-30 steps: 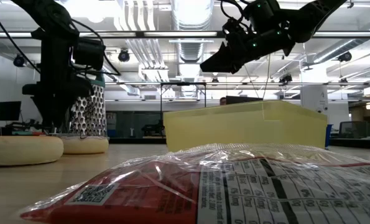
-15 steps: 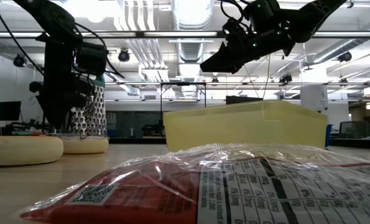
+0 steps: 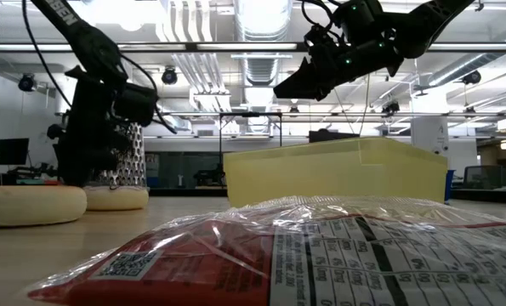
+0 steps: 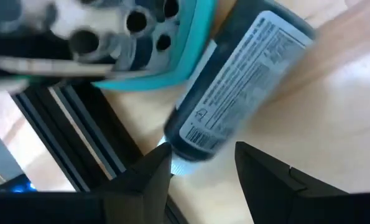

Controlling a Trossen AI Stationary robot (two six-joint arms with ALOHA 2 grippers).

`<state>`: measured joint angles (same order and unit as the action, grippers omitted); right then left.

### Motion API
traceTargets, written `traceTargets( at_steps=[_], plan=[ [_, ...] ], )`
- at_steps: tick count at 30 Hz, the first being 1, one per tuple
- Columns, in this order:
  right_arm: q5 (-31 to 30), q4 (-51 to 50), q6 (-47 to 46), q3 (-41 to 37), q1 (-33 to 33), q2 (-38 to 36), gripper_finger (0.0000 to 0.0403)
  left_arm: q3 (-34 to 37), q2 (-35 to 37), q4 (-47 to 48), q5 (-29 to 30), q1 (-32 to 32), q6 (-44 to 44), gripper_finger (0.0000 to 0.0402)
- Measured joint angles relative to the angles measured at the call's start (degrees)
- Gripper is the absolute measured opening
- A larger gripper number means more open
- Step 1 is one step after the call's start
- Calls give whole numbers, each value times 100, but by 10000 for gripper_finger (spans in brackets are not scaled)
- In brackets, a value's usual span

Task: Pick & Place Food Item
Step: Put the large black food coloring bottle into the blue bin

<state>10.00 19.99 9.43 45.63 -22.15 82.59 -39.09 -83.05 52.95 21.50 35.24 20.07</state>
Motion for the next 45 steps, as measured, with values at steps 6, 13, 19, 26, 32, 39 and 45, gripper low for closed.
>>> traceTargets(
  at_steps=[6,13,19,26,32,39,45],
  plan=[
    [4,-1,0,0,0,0,221,4,-253,-337,-157,0,-29,179],
    [2,0,0,0,0,0,221,4,-328,-396,-202,0,-41,158],
    [2,0,0,0,-4,0,221,0,-310,-442,-280,-7,-115,143],
    [2,-2,-2,2,-2,0,221,-1,-304,-452,-378,-4,-94,135],
    [2,-1,-1,0,-2,0,221,-46,-299,-452,-481,0,-60,131],
    [2,0,0,0,-2,0,221,-105,-290,-459,-610,-6,-56,114],
    [2,-1,0,0,0,0,221,-172,-234,-461,-913,-39,6,111]
  ],
)
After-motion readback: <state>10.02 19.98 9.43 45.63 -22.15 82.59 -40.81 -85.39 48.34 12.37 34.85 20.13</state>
